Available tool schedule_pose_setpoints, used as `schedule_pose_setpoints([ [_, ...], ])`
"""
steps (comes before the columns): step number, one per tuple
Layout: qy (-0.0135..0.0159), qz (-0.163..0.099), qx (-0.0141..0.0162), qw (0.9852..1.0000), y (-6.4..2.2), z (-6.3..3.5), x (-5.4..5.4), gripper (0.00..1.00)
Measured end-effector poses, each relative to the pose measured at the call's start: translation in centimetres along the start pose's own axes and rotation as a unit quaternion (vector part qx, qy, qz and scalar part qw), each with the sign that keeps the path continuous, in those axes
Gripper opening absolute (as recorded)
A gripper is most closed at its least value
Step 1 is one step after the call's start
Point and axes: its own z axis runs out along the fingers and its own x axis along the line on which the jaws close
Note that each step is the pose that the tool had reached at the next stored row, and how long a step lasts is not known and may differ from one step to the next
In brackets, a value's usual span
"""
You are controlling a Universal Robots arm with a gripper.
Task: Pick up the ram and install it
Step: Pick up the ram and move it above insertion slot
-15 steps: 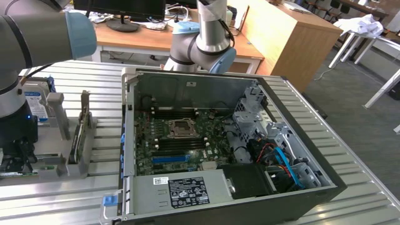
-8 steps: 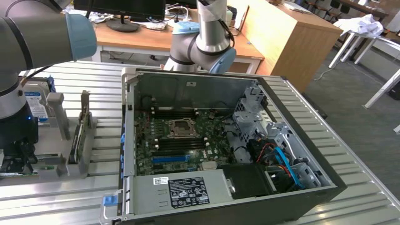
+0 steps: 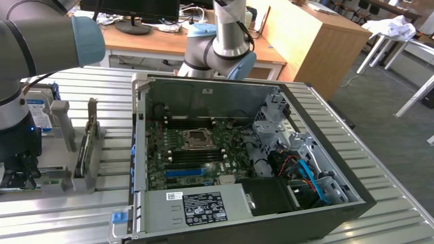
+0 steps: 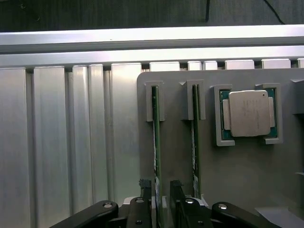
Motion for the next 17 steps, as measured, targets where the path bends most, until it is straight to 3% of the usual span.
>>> schedule_pose_setpoints([
  [17,0.0,0.0,-0.0001,1.0,-0.01,0.37,0.01,0.3],
])
